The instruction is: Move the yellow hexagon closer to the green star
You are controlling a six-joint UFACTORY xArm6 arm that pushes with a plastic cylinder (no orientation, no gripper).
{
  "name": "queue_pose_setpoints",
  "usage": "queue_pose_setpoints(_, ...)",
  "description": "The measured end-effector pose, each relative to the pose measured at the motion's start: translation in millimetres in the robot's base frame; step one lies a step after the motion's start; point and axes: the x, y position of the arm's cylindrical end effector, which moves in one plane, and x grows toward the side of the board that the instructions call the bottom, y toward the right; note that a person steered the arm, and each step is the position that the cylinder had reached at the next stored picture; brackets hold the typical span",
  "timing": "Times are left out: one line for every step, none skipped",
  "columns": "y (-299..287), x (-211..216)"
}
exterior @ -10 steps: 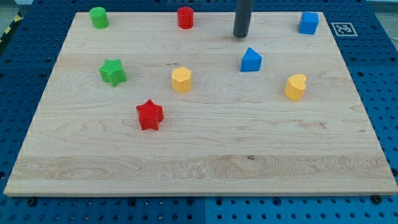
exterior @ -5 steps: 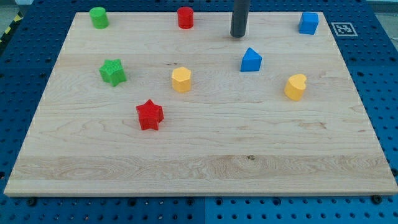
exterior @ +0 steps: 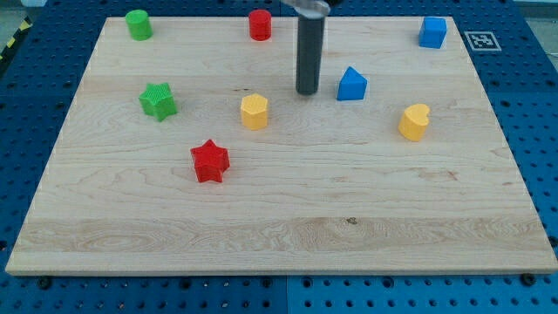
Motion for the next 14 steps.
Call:
queue_pose_setpoints(22.4,39.1)
queue_pose_setpoints(-4.5,62.9)
queue_pose_setpoints(-52.4,63.3)
queue_pose_setpoints(-78.9,53.7)
queue_pose_setpoints(-94.5,35.9)
queue_pose_setpoints(-104.0,19.7)
queue_pose_setpoints(-95.6,25.8)
queue_pose_setpoints(-73.4,22.5)
queue_pose_setpoints(-71.6,-5.7)
queue_pose_setpoints(-79.2,-9.7)
queue_pose_setpoints(-75.8,-21.1)
queue_pose_setpoints(-70.7,-31.8)
queue_pose_setpoints(-82.1,-31.8)
queue_pose_setpoints(-102.6,-27.7)
